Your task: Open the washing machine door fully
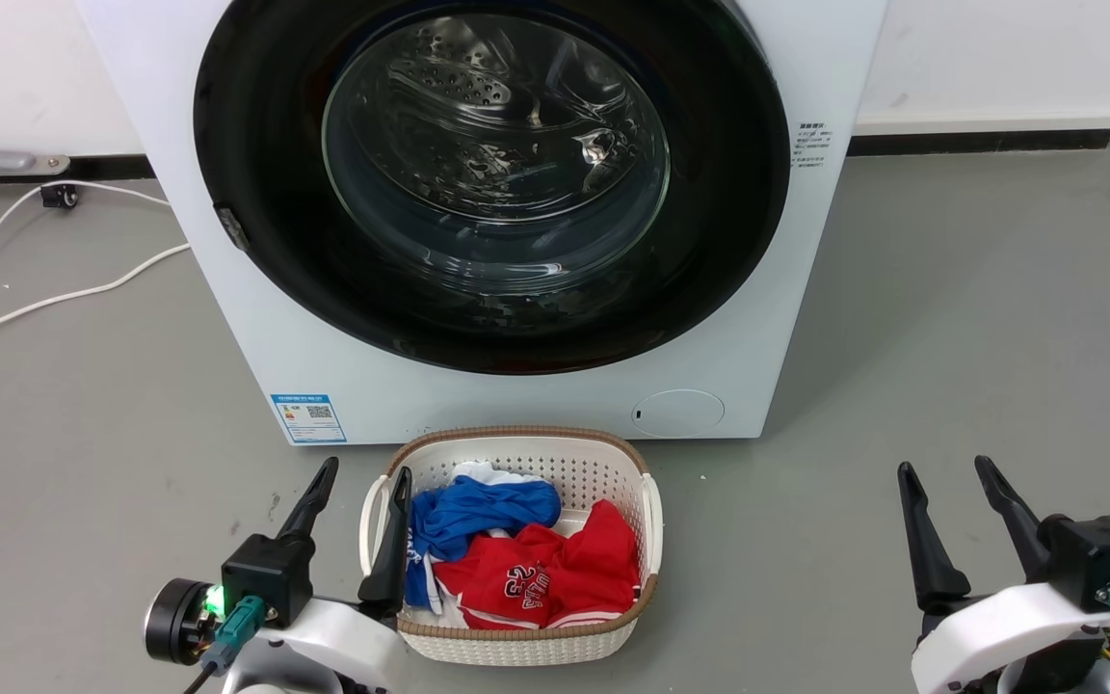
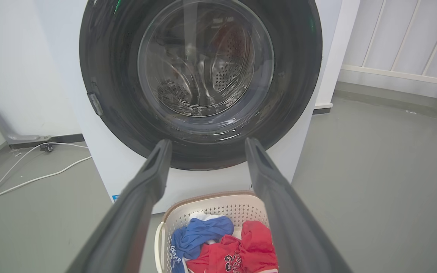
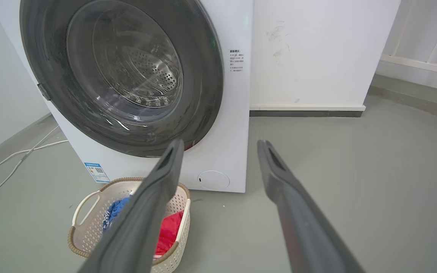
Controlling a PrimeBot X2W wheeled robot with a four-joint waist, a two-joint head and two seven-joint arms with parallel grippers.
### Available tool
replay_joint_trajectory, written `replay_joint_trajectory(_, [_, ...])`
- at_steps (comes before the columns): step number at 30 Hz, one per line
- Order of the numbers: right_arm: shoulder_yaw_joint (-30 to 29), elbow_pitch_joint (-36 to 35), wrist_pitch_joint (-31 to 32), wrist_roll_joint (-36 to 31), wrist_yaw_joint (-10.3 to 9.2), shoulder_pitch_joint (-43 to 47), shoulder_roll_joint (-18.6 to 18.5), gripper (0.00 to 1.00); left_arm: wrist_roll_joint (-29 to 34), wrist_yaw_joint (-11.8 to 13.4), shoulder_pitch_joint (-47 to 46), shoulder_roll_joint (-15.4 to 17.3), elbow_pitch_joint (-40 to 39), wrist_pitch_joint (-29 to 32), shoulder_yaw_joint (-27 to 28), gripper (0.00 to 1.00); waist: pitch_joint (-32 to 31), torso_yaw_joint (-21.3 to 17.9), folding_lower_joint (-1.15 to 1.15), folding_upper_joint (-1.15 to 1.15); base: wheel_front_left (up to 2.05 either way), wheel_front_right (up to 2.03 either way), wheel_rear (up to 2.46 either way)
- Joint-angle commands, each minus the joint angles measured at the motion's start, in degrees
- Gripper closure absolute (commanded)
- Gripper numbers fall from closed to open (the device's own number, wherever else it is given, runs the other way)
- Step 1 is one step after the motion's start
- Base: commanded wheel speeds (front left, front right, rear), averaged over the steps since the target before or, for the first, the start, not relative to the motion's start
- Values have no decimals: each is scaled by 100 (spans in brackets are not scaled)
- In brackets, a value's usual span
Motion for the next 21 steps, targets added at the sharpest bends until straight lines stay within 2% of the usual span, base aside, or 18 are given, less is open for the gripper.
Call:
replay_joint_trajectory(1, [13,-49,-38,-93,13,49,15,0,89,-23,-61,-16,-2,-53,8,0,1,-1,0,0,0,0,0])
replay_joint_trajectory(14, [49,-46,-140,-379,7,56,19,0,135,-154,9,-146,78,-178,139,0,-8,-20,0,0,0,0,0])
replay_joint_trajectory(21, [30,48,-166,-246,7,-2,19,0,5,-191,-29,-183,165,-170,195,0,-1,-15,0,0,0,0,0])
